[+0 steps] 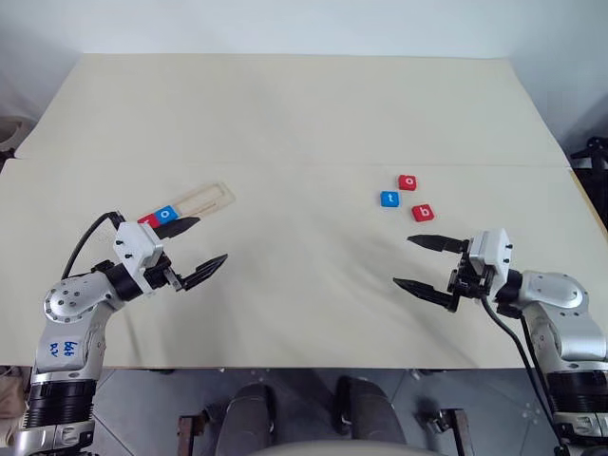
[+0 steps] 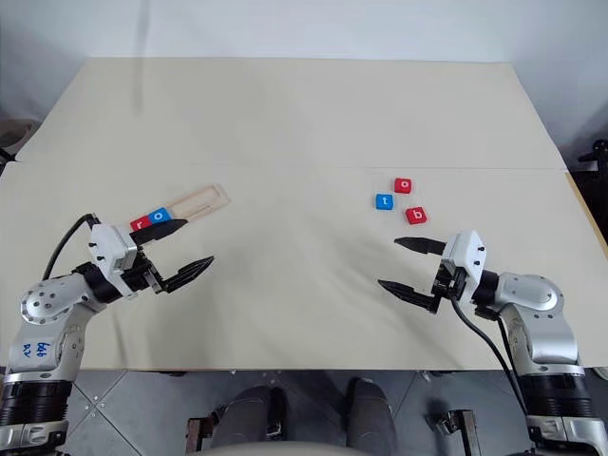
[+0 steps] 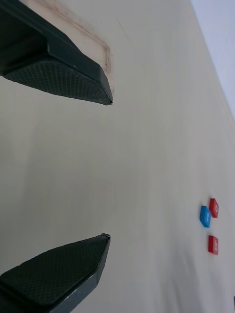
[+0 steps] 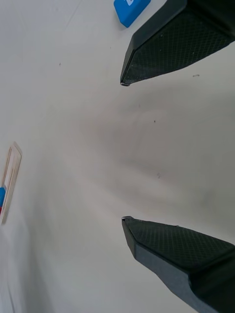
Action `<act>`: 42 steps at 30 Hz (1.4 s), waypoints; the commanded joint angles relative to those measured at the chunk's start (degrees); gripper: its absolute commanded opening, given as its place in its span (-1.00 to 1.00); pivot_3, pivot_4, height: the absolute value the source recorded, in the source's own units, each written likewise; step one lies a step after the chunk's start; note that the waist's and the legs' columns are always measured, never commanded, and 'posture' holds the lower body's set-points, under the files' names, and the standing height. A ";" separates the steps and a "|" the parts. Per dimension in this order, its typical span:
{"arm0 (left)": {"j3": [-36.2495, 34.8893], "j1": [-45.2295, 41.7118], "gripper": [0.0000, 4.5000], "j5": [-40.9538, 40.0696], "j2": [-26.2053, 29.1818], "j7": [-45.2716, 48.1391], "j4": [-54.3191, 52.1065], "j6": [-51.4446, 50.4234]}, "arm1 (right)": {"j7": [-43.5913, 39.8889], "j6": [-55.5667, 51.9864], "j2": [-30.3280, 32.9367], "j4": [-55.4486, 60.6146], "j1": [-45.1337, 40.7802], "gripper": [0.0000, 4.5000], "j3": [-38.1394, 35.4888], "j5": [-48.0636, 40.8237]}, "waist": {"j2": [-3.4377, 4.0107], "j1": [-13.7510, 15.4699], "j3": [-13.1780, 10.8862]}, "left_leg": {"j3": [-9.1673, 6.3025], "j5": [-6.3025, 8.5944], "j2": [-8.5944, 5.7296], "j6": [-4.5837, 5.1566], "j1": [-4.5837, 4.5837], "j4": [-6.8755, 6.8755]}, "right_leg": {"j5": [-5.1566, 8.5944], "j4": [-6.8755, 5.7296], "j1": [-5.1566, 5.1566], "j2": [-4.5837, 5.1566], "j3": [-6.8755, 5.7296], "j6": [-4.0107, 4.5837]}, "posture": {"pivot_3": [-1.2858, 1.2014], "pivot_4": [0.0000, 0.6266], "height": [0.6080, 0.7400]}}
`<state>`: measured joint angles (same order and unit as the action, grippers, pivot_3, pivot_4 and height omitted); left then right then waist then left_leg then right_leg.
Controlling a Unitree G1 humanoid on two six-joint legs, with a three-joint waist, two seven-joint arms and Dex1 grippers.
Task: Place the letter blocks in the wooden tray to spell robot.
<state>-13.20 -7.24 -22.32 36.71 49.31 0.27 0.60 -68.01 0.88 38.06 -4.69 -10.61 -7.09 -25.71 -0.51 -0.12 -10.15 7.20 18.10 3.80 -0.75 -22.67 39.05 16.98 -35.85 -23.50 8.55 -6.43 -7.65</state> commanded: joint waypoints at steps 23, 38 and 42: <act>-24.22 23.75 1.00 -4.86 -13.34 -20.32 -8.02 1.16 | 4.93 -4.77 -13.98 10.13 -10.96 0.99 8.63 -2.41 | -0.09 -0.40 0.05 | -0.03 0.08 0.03 0.01 0.13 -0.03 | 0.02 -0.03 0.07 0.02 0.04 0.04 | 0.03 -0.52 1.00; -10.83 -6.05 1.00 0.51 11.74 8.90 32.60 4.56 | 5.34 -6.29 -6.52 9.84 -8.96 0.99 4.34 -2.15 | -0.13 -0.35 0.08 | 0.13 0.09 0.05 -0.04 0.16 -0.12 | 0.05 -0.06 -0.04 -0.03 -0.01 0.10 | 0.03 -0.52 1.00; -6.45 -16.47 1.00 5.40 14.81 12.90 48.16 11.31 | 6.82 -7.49 -5.54 12.27 -7.38 0.99 3.23 -2.51 | -0.13 -0.58 0.07 | 0.19 0.08 0.04 -0.05 0.15 -0.15 | 0.05 -0.05 -0.08 -0.03 -0.01 0.10 | 0.03 -0.52 1.00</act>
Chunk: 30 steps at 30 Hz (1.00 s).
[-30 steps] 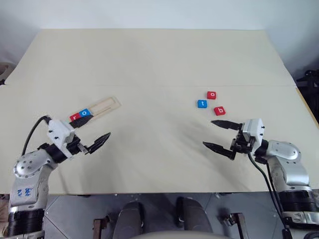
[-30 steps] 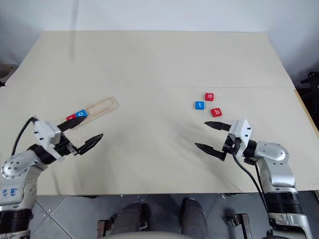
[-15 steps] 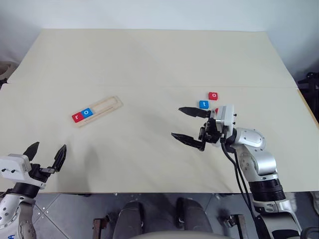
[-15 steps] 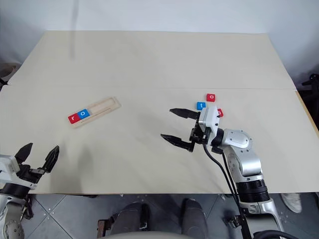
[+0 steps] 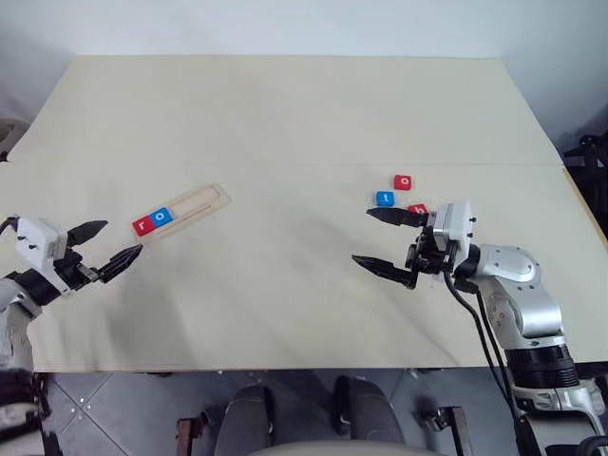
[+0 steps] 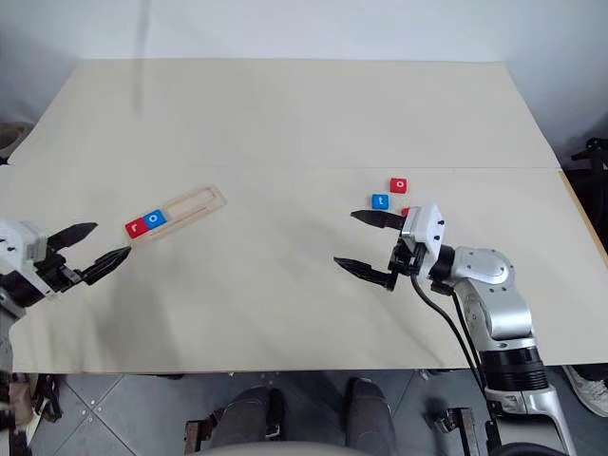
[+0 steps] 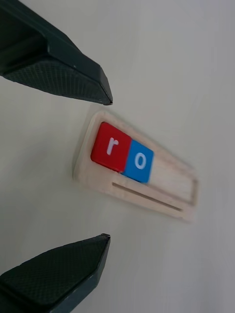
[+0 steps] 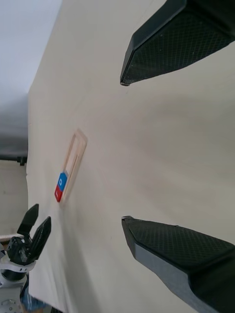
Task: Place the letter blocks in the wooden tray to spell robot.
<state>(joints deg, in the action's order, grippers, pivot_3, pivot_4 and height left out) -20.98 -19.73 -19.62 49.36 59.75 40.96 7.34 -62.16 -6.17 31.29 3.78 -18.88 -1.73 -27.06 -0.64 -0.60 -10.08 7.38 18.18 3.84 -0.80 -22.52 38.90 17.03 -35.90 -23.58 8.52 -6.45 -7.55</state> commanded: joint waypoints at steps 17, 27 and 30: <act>9.05 -16.76 1.00 11.20 -1.74 5.65 26.67 11.12 | 6.04 -4.76 3.66 11.86 5.37 0.99 -6.33 -2.21 | -0.04 0.47 0.00 | 0.07 0.01 -0.01 0.00 0.02 0.09 | -0.02 -0.05 0.01 0.01 0.00 -0.04 | 0.03 -0.52 1.00; 6.51 -6.21 1.00 5.52 -3.06 9.54 11.72 7.99 | 6.29 -2.41 -0.14 8.48 3.06 0.99 -2.79 -0.80 | -0.03 0.28 0.00 | 0.07 0.01 0.00 0.00 0.08 0.09 | -0.02 -0.07 0.04 0.02 0.04 -0.04 | 0.03 -0.52 1.00; 4.29 -4.04 1.00 3.48 -3.41 6.10 7.44 6.92 | 5.99 -1.78 -0.75 7.57 2.46 0.99 -2.24 -0.59 | -0.03 0.26 0.00 | 0.07 0.01 0.00 0.00 0.09 0.08 | -0.02 -0.07 0.05 0.02 0.05 -0.04 | 0.03 -0.52 1.00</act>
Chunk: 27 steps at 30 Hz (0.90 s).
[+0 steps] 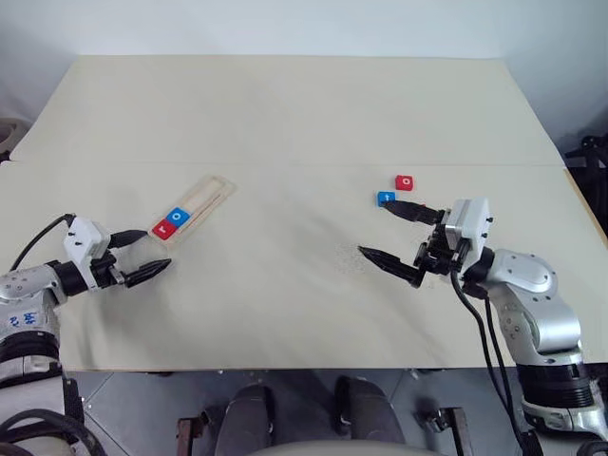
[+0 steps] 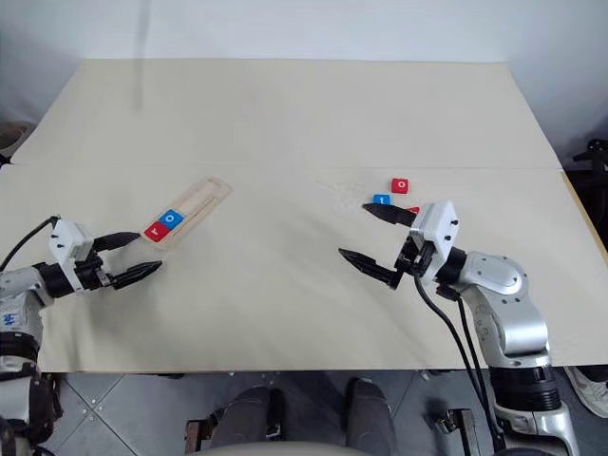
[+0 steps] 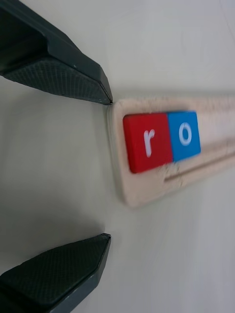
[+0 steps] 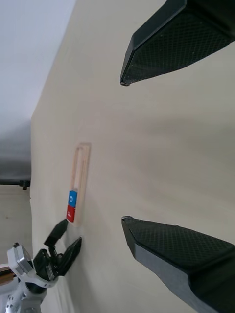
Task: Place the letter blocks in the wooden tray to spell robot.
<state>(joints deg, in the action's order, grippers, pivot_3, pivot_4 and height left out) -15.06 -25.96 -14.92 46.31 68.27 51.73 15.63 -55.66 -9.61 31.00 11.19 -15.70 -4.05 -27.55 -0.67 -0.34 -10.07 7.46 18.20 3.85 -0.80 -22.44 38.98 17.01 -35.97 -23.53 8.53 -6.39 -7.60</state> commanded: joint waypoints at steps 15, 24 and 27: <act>-2.58 3.38 1.00 -1.17 -6.73 -15.59 -12.44 -5.49 | -1.34 1.51 -0.54 0.34 0.03 0.99 0.65 -0.88 | -0.03 0.21 0.00 | -0.02 0.01 0.01 0.01 -0.02 0.02 | 0.00 0.00 0.01 0.00 -0.01 0.00 | 0.03 -0.52 1.00; 0.93 -1.91 1.00 2.73 -6.99 -17.97 -4.27 -5.71 | -0.06 0.77 -0.32 2.86 1.56 0.99 0.09 -1.48 | -0.04 0.13 0.01 | -0.01 0.00 0.00 0.01 0.00 0.00 | 0.00 0.02 0.02 -0.01 -0.02 0.00 | 0.03 -0.52 1.00; 1.41 -1.26 1.00 2.87 -6.39 -17.47 -4.70 -6.61 | 0.34 0.79 -0.27 3.33 2.10 0.99 -0.01 -1.58 | -0.04 0.12 0.02 | -0.01 0.00 0.00 0.01 0.02 0.01 | 0.00 0.01 0.05 0.00 -0.02 0.00 | 0.03 -0.52 1.00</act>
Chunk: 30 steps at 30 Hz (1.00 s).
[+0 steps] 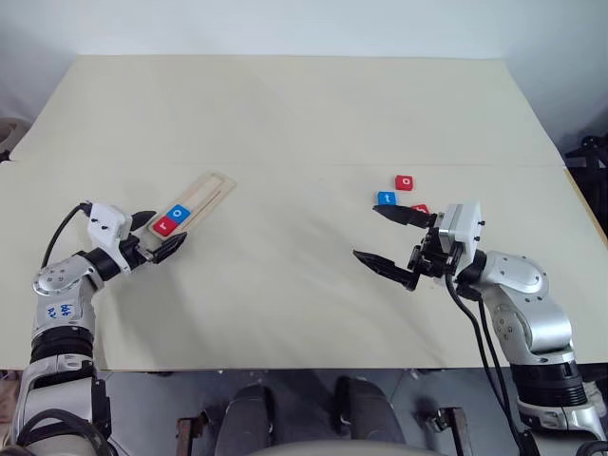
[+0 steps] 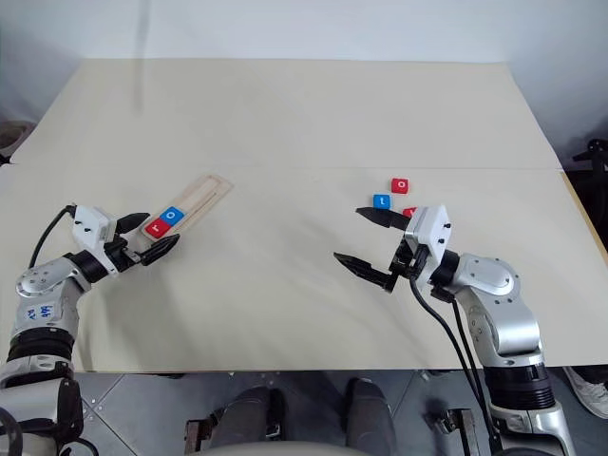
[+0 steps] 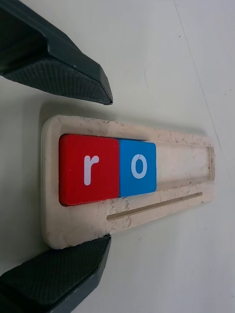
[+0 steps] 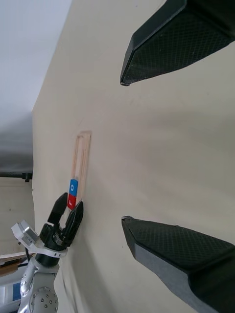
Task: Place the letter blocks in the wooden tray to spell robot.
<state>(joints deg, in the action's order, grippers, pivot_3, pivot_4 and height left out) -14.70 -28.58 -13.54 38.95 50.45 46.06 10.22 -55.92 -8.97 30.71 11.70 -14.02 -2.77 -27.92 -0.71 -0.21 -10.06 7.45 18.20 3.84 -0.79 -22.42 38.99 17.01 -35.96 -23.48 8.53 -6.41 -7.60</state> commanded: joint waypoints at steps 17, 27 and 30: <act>1.60 5.35 0.51 -2.17 1.25 5.53 -11.40 -3.65 | 1.50 -0.15 1.22 2.79 1.31 1.00 -2.75 -1.54 | 0.04 -1.17 0.02 | 0.01 0.00 0.01 -0.01 0.07 -0.08 | 0.00 0.00 0.02 0.00 0.03 0.01 | 0.03 -0.52 1.00; 14.25 4.50 0.51 -1.60 -2.36 16.58 -32.00 -2.75 | 1.33 -0.08 5.88 4.95 9.10 1.00 -9.01 -2.04 | -0.01 0.31 -0.01 | 0.02 0.01 -0.01 0.01 -0.03 0.04 | -0.02 0.06 0.02 0.01 0.04 -0.03 | 0.03 -0.52 1.00; 19.11 0.29 0.51 -0.22 -4.89 19.92 -31.28 -0.82 | 1.85 -1.07 7.20 7.35 13.26 1.00 -11.85 -2.59 | -0.01 0.38 -0.01 | 0.01 0.01 -0.01 0.01 -0.03 0.03 | -0.01 0.04 0.00 -0.02 0.04 -0.02 | 0.03 -0.52 1.00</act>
<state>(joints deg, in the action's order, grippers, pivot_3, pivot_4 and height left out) 2.76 -26.47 -14.28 34.28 68.34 16.19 7.58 -54.40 -9.73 36.76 15.77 -1.96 -12.03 -29.02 -0.72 0.16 -10.07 7.46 18.21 3.83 -0.78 -22.45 39.03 17.00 -35.93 -23.48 8.52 -6.37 -7.62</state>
